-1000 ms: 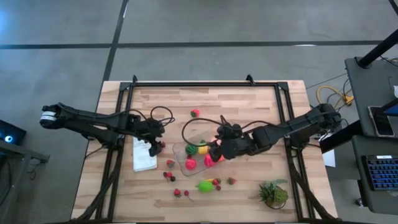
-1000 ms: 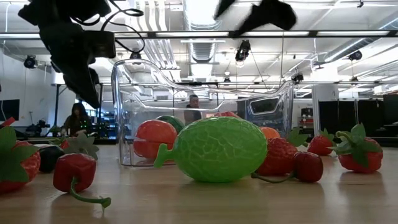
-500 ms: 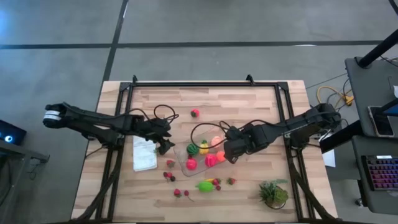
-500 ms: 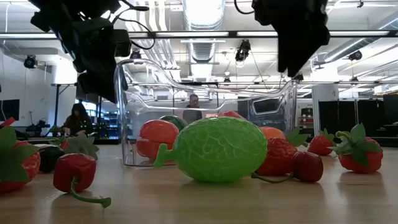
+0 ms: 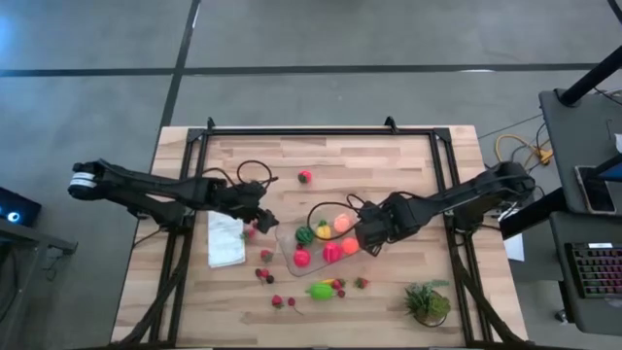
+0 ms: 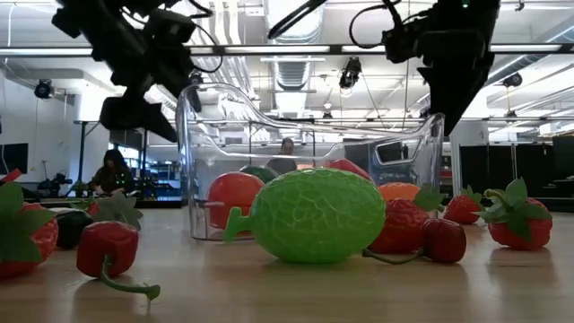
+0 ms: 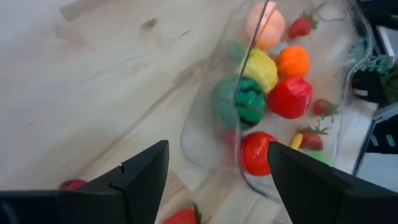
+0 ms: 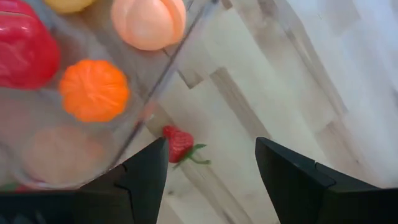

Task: Pick and placing Produce into tupperware
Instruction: Put the strawberry into the transparent bin

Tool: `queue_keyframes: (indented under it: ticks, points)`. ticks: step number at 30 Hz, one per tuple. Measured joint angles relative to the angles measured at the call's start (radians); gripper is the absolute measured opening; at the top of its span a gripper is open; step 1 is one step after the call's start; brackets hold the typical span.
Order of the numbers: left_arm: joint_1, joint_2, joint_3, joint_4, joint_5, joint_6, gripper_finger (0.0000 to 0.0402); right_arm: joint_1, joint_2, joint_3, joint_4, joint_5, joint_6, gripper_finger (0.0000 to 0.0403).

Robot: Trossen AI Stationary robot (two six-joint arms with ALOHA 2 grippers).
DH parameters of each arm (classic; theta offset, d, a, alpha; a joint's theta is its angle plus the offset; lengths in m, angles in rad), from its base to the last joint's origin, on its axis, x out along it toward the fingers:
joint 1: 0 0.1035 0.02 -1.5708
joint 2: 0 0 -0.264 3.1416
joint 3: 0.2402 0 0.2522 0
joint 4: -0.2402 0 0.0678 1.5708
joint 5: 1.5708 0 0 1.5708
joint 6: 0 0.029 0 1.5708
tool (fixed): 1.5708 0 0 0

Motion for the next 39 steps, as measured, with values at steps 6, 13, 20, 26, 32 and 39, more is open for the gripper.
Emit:
queue_keyframes:
  ticks: [6, 13, 20, 26, 32, 39]
  points:
    - [0.001, -0.008, 0.040, -0.137, -0.033, 0.000, 0.0257, 0.000, -0.126, -0.065, -0.024, 0.088, 0.042, 0.0233]
    - [-0.014, -0.001, 0.036, -0.340, 0.069, -0.015, 0.0257, 0.000, -0.414, -0.182, -0.051, 0.168, 0.193, 0.0233]
    - [-0.040, 0.088, 0.035, -0.347, 0.071, 0.006, 0.0257, 0.000, -0.623, -0.284, -0.042, 0.175, 0.309, 0.0233]
    - [-0.068, 0.234, 0.051, -0.375, 0.078, 0.079, 0.0257, 0.000, -0.663, -0.324, -0.013, 0.175, 0.317, 0.0233]
    - [-0.071, 0.342, 0.070, -0.381, 0.078, 0.087, 0.0257, 0.000, -0.633, -0.324, -0.001, 0.175, 0.316, 0.0233]
    - [-0.071, 0.381, 0.087, -0.380, 0.077, 0.109, 0.0257, 0.000, -0.598, -0.324, 0.040, 0.175, 0.316, 0.0233]
